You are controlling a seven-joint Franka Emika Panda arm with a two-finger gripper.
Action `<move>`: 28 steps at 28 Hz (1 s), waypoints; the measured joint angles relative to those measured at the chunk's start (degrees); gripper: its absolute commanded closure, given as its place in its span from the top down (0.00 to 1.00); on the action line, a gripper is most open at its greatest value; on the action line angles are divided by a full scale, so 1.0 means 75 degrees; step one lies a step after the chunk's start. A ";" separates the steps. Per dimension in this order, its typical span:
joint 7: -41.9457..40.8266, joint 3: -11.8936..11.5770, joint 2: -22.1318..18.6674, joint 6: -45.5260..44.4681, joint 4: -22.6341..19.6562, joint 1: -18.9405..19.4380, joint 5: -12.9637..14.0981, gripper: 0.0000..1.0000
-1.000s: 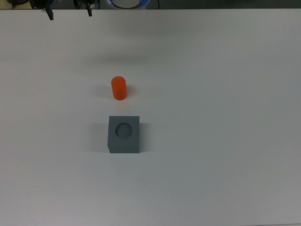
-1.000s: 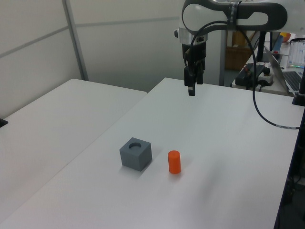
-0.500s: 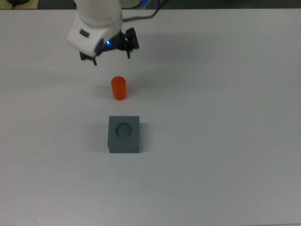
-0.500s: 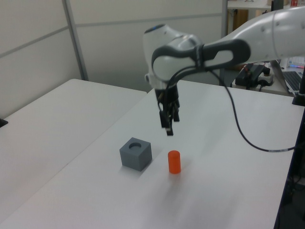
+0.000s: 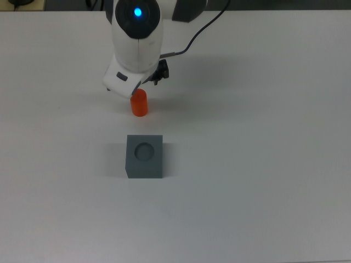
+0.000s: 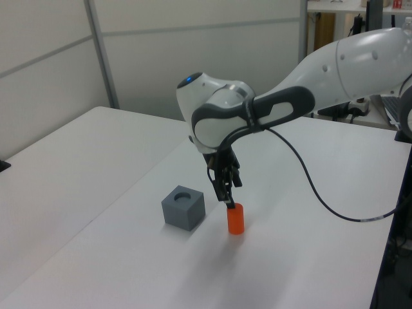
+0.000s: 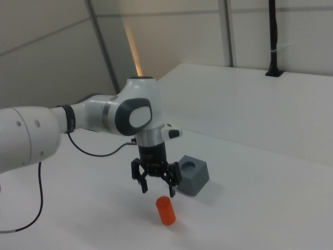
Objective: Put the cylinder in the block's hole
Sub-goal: 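Move the open gripper down over the orange cylinder, then close the gripper around the orange cylinder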
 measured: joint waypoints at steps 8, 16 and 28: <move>0.0032 -0.0001 0.0318 0.0000 -0.0199 0.0000 -0.0176 0.99; 0.0032 0.0007 0.0385 0.0000 -0.0223 0.0003 -0.0189 0.81; 0.0158 0.0108 0.0424 0.0345 -0.0205 0.0023 -0.0271 0.42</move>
